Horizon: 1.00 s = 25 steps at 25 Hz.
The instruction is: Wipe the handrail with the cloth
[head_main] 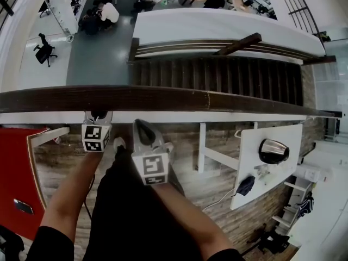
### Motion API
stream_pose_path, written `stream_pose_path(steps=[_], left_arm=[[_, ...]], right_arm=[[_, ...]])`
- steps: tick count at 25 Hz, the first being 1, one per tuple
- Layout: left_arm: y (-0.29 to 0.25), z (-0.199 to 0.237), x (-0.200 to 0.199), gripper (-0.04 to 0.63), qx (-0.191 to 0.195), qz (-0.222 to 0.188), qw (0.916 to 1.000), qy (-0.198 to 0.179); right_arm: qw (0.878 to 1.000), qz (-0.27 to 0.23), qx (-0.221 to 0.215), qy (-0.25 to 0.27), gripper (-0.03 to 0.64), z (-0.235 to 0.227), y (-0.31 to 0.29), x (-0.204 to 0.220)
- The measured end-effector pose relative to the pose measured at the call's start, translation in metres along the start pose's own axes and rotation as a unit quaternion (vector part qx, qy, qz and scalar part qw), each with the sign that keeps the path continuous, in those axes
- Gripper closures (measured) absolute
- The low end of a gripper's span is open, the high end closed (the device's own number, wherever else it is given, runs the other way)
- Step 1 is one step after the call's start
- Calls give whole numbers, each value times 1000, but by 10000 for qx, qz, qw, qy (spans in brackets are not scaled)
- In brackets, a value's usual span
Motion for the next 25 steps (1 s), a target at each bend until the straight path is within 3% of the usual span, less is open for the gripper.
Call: stream_pose_path(steps=[19,25], left_arm=[[-7,-37,-5,463,349,124,9991,-219],[-11,-48,-6,463,340,216,9991,-125]], right_arm=[[9979,169,489,-392,615,-42,4,18],[9959,358,632,-546,615,-67,1,32]])
Point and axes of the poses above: the fingertips, and each gripper's own axes: y backward along the fingers, z to its left, x out of its underside, the point moved 5 cm from there along y, backward along the fingers, and after that the axes turned 11 degrees about -y, right-handed, at the moved point
